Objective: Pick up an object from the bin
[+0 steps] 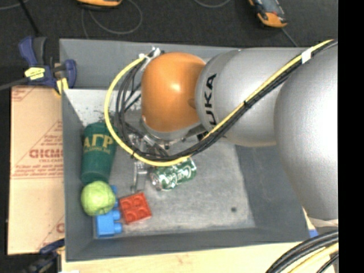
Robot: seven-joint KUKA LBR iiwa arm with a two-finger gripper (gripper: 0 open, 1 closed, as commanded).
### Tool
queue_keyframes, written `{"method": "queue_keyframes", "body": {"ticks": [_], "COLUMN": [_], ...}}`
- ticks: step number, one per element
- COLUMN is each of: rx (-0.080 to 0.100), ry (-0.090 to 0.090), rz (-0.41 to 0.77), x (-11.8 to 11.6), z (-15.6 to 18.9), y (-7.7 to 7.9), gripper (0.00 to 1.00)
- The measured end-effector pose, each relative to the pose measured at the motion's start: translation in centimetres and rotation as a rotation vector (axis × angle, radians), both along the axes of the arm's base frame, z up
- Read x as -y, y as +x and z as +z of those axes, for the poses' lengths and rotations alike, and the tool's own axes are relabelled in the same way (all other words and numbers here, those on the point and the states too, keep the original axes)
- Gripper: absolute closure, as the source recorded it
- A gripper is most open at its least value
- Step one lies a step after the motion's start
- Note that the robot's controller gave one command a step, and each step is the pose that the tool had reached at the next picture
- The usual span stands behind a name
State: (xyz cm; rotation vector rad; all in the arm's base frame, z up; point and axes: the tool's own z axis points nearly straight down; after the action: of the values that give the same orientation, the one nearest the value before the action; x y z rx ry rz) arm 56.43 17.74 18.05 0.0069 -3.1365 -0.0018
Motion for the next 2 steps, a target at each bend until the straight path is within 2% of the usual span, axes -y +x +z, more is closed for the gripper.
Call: {"method": "queue_keyframes", "body": {"ticks": [1, 2], "rx": [0.007, 0.016], "ry": [0.001, 0.002], "rz": [-0.003, 0.041], "x": [0.1, 3.5], "z": [0.5, -3.5], "y": [0.1, -0.1], "gripper": [0.0, 0.0]}}
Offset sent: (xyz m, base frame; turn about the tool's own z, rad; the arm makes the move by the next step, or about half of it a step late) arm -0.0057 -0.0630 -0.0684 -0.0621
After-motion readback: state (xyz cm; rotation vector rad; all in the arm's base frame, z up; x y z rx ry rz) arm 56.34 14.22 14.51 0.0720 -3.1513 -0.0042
